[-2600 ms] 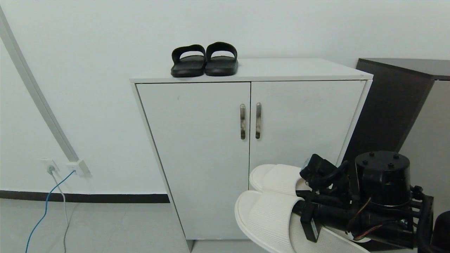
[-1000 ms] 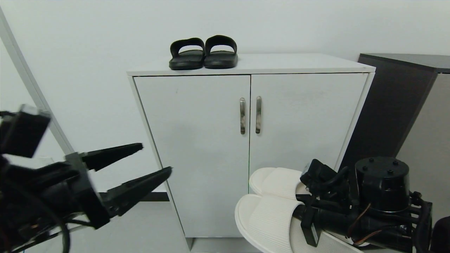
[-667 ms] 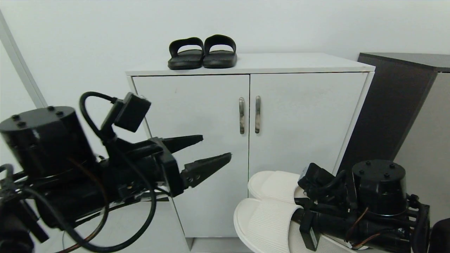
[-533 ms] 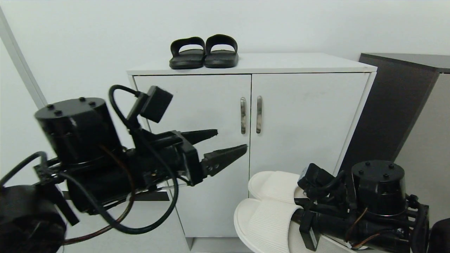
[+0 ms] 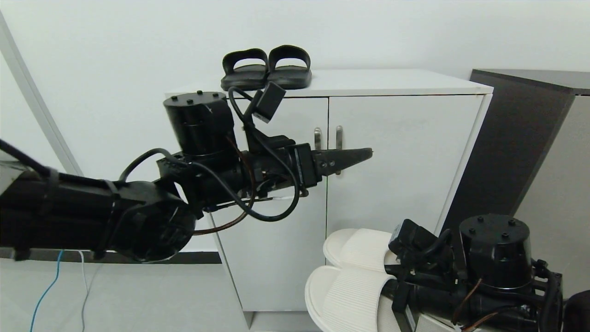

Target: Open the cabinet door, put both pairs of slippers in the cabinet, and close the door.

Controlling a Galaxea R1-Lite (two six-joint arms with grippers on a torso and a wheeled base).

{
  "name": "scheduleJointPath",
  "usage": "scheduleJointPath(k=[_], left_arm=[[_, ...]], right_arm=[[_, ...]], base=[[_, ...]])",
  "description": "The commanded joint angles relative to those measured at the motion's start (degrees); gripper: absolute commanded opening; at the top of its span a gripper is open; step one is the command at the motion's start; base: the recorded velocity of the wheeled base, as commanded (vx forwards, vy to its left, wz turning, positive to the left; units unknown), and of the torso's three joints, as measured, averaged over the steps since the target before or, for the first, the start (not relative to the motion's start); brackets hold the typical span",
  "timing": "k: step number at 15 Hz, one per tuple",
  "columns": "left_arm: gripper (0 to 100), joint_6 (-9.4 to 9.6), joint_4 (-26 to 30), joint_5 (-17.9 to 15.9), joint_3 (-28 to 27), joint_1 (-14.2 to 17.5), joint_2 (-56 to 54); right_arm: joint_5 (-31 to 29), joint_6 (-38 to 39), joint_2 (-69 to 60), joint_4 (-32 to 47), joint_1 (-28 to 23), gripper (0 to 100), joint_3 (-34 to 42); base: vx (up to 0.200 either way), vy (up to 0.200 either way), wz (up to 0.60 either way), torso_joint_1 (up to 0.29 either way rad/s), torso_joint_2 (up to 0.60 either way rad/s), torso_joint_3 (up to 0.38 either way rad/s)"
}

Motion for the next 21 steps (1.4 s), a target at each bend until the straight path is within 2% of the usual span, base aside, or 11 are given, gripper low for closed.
scheduleJointPath(k=[1,4,7,11,18,20,21], left_arm=[[100,-2.18,0.5,0.0,-4.7,0.3,4.4],[100,-2.54,2.1,1.2,-6.1,0.8,4.9],[100,-2.54,4.5,6.1,-9.0,0.7,5.9],[100,-2.18,7.3,9.9,-12.2,1.2,7.9],[100,-2.10,10.8,10.4,-20.8,1.3,13.4],[100,-2.10,10.9,10.4,-21.2,1.2,13.8],[0,-2.10,10.8,10.4,-20.8,1.2,13.7]], right_arm=[[0.0,0.0,0.2,0.0,0.0,0,0.1],[-0.1,0.0,0.2,0.0,0.0,0,0.3],[-0.1,0.0,0.2,0.0,0.0,0,0.4],[-0.2,0.0,0.2,0.0,0.0,0,0.5],[0.0,-1.5,0.7,0.0,-0.1,0,0.8],[0.1,-1.5,0.6,0.0,0.0,0,1.0],[0.1,-1.5,0.6,0.0,0.0,0,1.1]], base=[[0.000,0.000,0.00,0.000,0.00,0.000],[0.000,0.000,0.00,0.000,0.00,0.000],[0.000,0.000,0.00,0.000,0.00,0.000],[0.000,0.000,0.00,0.000,0.00,0.000],[0.000,0.000,0.00,0.000,0.00,0.000],[0.000,0.000,0.00,0.000,0.00,0.000],[0.000,0.000,0.00,0.000,0.00,0.000]])
